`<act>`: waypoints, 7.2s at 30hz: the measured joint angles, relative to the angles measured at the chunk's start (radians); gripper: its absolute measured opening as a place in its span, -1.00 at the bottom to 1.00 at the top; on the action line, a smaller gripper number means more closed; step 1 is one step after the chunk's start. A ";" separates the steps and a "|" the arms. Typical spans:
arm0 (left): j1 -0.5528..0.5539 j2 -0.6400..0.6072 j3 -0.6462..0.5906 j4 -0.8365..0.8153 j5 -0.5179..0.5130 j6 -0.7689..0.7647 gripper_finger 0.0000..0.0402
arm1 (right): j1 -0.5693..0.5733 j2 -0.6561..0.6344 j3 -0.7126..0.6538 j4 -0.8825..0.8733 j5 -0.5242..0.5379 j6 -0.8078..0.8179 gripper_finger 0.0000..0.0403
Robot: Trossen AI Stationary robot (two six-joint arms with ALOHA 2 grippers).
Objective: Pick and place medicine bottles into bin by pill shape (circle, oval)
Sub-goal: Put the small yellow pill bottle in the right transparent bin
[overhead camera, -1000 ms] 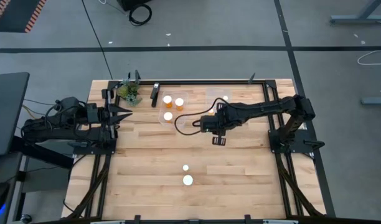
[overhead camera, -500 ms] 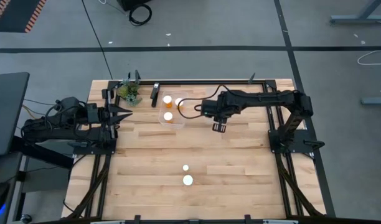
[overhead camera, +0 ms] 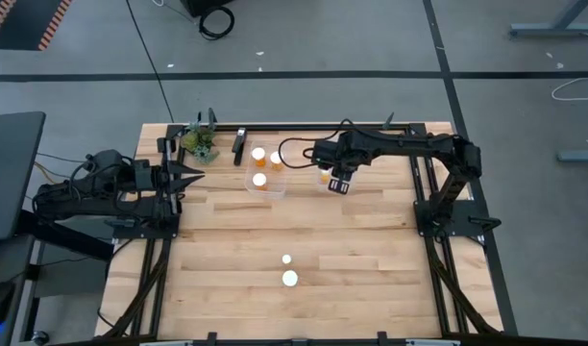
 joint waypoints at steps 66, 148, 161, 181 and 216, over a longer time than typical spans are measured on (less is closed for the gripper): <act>0.000 0.000 0.000 0.000 0.000 0.000 -0.81 | -0.141 -0.001 -0.282 0.362 -0.224 -0.066 -0.31; 0.000 0.000 0.000 0.000 0.000 0.000 -0.81 | -0.138 0.000 -0.281 0.411 -0.238 -0.040 0.03; 0.000 0.000 0.000 0.000 0.000 0.000 -0.83 | -0.138 0.000 -0.282 0.421 -0.238 -0.041 0.03; 0.000 0.000 0.000 0.000 0.000 0.000 -0.81 | -0.120 0.000 -0.281 0.428 -0.159 -0.044 0.03; 0.000 0.000 0.000 0.000 0.000 0.000 -0.82 | -0.092 0.000 -0.158 0.415 -0.128 -0.063 0.03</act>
